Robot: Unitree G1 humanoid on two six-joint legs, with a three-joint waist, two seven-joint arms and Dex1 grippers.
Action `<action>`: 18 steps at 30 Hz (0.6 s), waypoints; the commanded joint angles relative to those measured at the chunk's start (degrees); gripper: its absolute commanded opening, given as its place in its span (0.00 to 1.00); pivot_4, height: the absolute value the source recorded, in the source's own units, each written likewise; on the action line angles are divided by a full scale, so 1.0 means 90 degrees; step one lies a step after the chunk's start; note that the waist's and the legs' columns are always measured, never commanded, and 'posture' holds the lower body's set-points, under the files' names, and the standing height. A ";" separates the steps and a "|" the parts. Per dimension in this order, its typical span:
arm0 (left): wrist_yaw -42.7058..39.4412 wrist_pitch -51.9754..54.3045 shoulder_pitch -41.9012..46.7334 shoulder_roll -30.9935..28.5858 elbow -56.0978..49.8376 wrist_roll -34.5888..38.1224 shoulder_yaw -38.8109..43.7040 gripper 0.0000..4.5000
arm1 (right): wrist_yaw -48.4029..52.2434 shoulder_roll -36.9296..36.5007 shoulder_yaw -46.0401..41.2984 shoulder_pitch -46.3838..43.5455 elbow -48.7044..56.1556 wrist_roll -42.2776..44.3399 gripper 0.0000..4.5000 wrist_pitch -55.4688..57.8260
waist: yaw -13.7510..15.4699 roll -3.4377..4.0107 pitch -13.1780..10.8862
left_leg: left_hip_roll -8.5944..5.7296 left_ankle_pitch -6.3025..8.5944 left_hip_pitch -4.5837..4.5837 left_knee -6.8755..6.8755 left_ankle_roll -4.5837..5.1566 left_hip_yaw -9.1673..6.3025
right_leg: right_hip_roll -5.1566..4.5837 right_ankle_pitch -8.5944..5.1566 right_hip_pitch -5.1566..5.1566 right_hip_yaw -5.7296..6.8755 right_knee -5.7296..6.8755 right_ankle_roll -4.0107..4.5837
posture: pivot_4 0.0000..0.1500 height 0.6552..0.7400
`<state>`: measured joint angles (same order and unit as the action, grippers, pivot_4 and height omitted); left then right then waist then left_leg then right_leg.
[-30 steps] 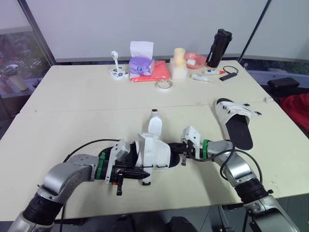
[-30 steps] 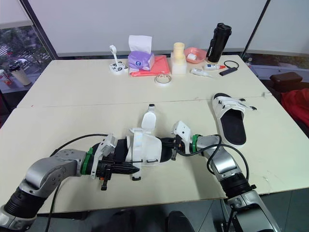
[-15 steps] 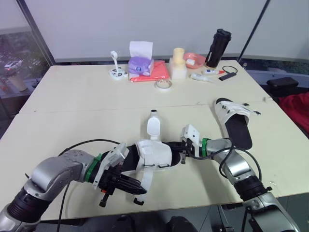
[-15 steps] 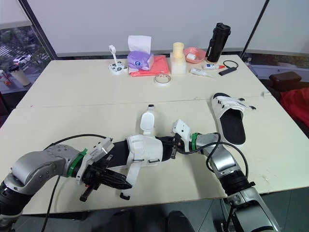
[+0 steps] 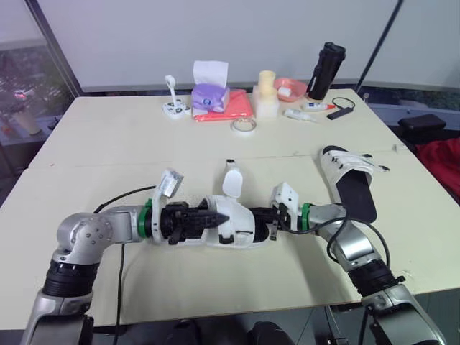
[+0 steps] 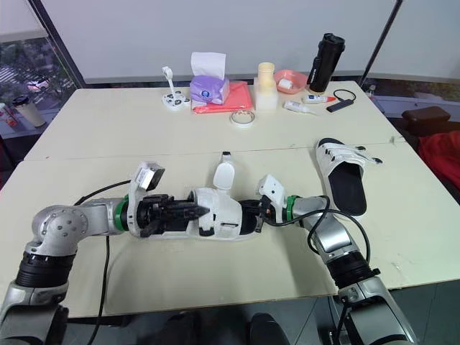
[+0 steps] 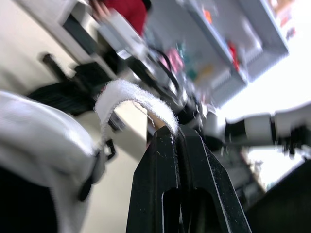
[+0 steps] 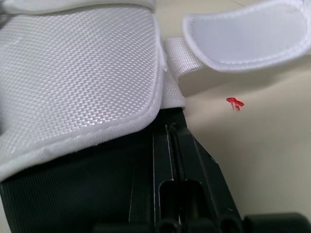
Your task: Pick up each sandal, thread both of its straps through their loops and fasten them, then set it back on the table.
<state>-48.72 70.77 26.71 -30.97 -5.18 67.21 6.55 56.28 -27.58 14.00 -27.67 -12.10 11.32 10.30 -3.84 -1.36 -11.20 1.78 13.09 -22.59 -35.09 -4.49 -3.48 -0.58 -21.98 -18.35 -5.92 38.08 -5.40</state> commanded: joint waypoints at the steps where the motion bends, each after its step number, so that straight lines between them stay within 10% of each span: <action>1: 0.0586 0.0251 0.0101 0.0215 0.0298 0.0493 0.0519 0.00 | -0.0161 -0.0114 0.0147 0.0290 -0.0497 -0.0439 0.00 0.0229 | 0.0002 -0.0001 0.0000 | 0.0000 0.0000 0.0000 0.0000 0.0000 0.0000 | -0.0001 0.0001 0.0000 0.0000 0.0000 -0.0001 | 1.00 1.00; 5: 0.1041 0.0369 0.0158 0.0521 0.0588 0.0692 0.0724 0.21 | -0.0172 -0.0108 0.0168 0.0319 -0.0484 -0.0446 0.00 0.0225 | 0.0018 -0.0003 0.0002 | -0.0001 0.0000 0.0001 -0.0006 -0.0001 -0.0001 | -0.0002 0.0003 0.0004 0.0002 0.0000 -0.0005 | 1.00 1.00; 12: 0.1336 0.0116 0.0659 0.0674 0.1148 0.0580 0.1065 0.99 | -0.0178 -0.0119 0.0169 0.0346 -0.0452 -0.0443 0.00 0.0243 | 0.0043 -0.0005 0.0004 | -0.0003 -0.0004 0.0003 -0.0007 -0.0008 -0.0002 | 0.0000 0.0006 0.0007 0.0004 0.0001 -0.0008 | 1.00 1.00; 18: 0.0850 -0.0587 0.1359 0.0370 0.1750 -0.0090 0.1054 0.99 | -0.0203 -0.0113 0.0153 0.0362 -0.0444 -0.0439 0.00 0.0252 | 0.0055 -0.0005 0.0004 | -0.0007 -0.0006 0.0003 -0.0006 -0.0011 -0.0001 | 0.0001 0.0006 0.0007 0.0005 0.0001 -0.0008 | 1.00 1.00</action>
<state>-39.17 68.13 37.11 -26.39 9.72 68.24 14.79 55.98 -27.59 14.03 -26.97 -11.95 11.27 9.80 -3.35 -1.41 -11.17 1.71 13.03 -22.56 -35.15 -4.60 -3.49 -0.56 -21.93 -18.29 -5.86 38.08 -5.47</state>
